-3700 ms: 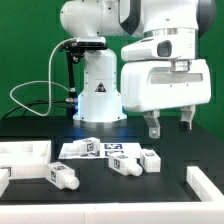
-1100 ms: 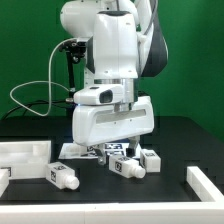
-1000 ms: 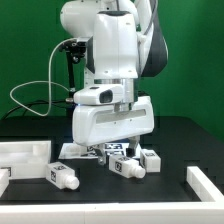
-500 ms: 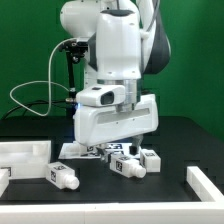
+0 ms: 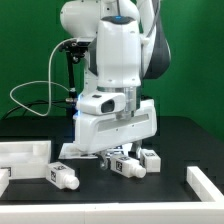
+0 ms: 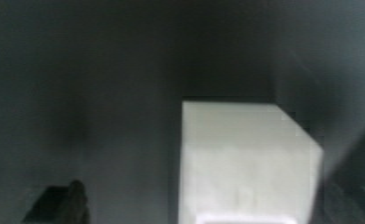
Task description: Assemble one leg
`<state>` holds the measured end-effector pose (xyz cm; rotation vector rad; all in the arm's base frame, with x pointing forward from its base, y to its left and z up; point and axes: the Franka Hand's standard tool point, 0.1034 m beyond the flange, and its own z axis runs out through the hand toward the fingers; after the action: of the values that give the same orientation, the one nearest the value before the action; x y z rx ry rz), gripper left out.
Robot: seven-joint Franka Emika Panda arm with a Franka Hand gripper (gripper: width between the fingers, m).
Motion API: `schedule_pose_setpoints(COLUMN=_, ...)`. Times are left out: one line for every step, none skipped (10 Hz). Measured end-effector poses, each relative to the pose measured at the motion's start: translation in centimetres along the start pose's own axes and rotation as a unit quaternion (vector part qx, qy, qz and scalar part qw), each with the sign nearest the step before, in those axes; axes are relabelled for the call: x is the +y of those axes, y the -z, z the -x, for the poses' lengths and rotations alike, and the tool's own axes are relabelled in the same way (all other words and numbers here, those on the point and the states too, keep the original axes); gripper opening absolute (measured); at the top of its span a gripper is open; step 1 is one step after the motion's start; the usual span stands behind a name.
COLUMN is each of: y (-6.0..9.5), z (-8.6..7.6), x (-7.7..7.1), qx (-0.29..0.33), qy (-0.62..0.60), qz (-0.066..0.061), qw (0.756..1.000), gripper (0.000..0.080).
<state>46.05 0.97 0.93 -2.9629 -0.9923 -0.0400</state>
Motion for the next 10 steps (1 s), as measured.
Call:
schedule_pose_setpoints(y=-0.2, z=0.2, x=0.1, qx=-0.002, qy=-0.002, qz=-0.001, qw=1.0, gripper=0.0649)
schedule_pose_setpoints(y=-0.2, z=0.2, x=0.0, qx=-0.001, qy=-0.002, qz=-0.001, qw=1.0, gripper=0.0625)
schedule_pose_setpoints(y=-0.2, z=0.2, x=0.0, qx=-0.001, qy=-0.002, qz=-0.001, qw=1.0, gripper=0.0625)
schedule_pose_setpoints(y=-0.2, z=0.2, x=0.0, qx=-0.002, qy=-0.002, qz=-0.002, qw=1.0, gripper=0.0452)
schedule_pose_setpoints(y=-0.2, z=0.2, x=0.0, qx=-0.002, qy=-0.002, qz=-0.002, qw=1.0, gripper=0.0281)
schedule_pose_setpoints(y=-0.2, z=0.3, x=-0.1, qx=-0.002, qy=-0.009, qz=-0.002, qw=1.0, gripper=0.0281)
schedule_pose_setpoints(y=0.2, z=0.9, x=-1.1, qx=-0.004, qy=-0.034, qz=-0.002, qw=0.999, gripper=0.0285)
schedule_pose_setpoints(y=0.6, z=2.8, x=-2.6, qx=-0.007, qy=-0.038, qz=-0.003, qw=0.999, gripper=0.0285)
schedule_pose_setpoints(y=0.7, z=4.7, x=-3.0, qx=-0.015, qy=-0.049, qz=-0.008, qw=0.999, gripper=0.0285)
schedule_pose_setpoints(y=0.6, z=6.3, x=-2.7, qx=-0.022, qy=-0.066, qz=-0.01, qw=0.998, gripper=0.0285)
